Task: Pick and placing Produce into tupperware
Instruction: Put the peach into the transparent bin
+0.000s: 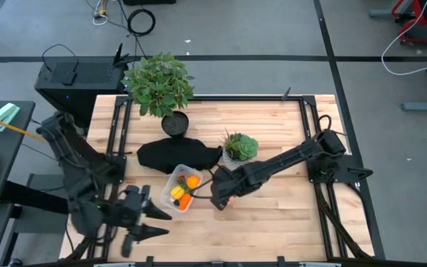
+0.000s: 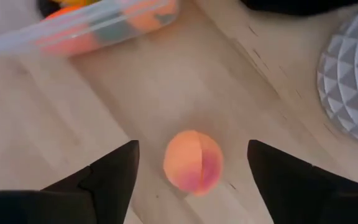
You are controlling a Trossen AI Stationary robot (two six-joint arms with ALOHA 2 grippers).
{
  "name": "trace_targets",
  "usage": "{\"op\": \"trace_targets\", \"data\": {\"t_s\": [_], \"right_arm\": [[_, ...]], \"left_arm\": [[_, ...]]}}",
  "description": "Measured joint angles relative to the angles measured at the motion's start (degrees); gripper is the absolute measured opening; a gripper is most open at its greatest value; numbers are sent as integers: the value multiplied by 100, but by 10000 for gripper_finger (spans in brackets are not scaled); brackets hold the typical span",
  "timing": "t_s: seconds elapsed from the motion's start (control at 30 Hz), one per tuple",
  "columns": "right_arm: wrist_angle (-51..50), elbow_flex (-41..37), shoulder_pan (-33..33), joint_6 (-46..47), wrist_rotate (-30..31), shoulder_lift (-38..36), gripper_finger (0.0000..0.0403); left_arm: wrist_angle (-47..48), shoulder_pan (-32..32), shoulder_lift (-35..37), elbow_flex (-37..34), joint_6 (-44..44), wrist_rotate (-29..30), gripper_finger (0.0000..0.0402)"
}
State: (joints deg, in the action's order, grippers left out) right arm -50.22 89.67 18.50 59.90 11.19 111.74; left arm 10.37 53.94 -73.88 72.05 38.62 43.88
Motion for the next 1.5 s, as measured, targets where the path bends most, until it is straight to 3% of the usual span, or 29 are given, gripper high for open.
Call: {"op": "trace_targets", "data": {"t_s": [0.3,0.77,1.2,1.4,1.5], "right_arm": [[-22,-4,-38,924,-481,370,282],[165,-4,-24,1211,-972,1024,273],[343,45,61,1182,-953,892,231],[455,797,401,967,-674,774,239],[1132,1348,497,610,-283,777,237]], "left_arm": [[26,543,380,0,-229,6,185],[83,869,392,-1,-375,4,182],[111,867,392,0,-484,4,175],[150,867,392,0,-488,4,172],[146,867,392,0,-503,4,172]]}}
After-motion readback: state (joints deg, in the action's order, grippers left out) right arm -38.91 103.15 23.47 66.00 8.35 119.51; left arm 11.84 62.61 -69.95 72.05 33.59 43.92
